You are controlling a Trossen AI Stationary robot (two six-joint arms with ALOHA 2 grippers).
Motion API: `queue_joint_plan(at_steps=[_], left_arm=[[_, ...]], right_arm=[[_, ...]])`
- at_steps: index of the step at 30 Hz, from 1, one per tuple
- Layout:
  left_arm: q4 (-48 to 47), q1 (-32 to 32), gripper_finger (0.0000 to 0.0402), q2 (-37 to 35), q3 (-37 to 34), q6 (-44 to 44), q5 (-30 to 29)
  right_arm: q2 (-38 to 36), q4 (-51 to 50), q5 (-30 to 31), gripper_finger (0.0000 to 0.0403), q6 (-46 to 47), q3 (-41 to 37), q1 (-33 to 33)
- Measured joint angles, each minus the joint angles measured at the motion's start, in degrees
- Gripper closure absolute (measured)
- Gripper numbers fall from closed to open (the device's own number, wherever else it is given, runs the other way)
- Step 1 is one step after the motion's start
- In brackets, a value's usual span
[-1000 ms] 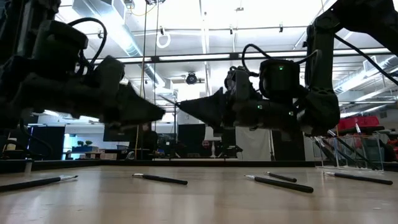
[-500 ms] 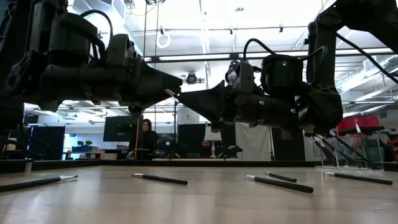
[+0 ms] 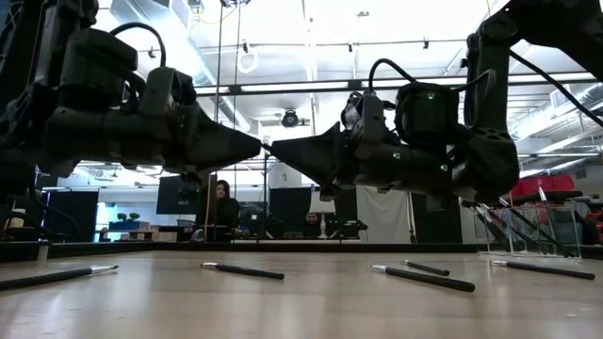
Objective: Put items in baskets/containers
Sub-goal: Put the liner brush into the transparent organizer
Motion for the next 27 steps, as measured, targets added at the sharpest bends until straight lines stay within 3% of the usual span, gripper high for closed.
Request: queue_joint_plan(at_steps=[7,27], left_arm=[[0.2,0.0,0.0338,0.0,0.5,0.4,0.0],[0.7,0.5,0.0337,0.0,0.9,1.6,-7.0]], right_arm=[[0.0,0.0,0.3,0.0394,0.1,0.0,-0.1],[0.0,0.2,-0.3,0.0394,0.1,0.0,-0.1]])
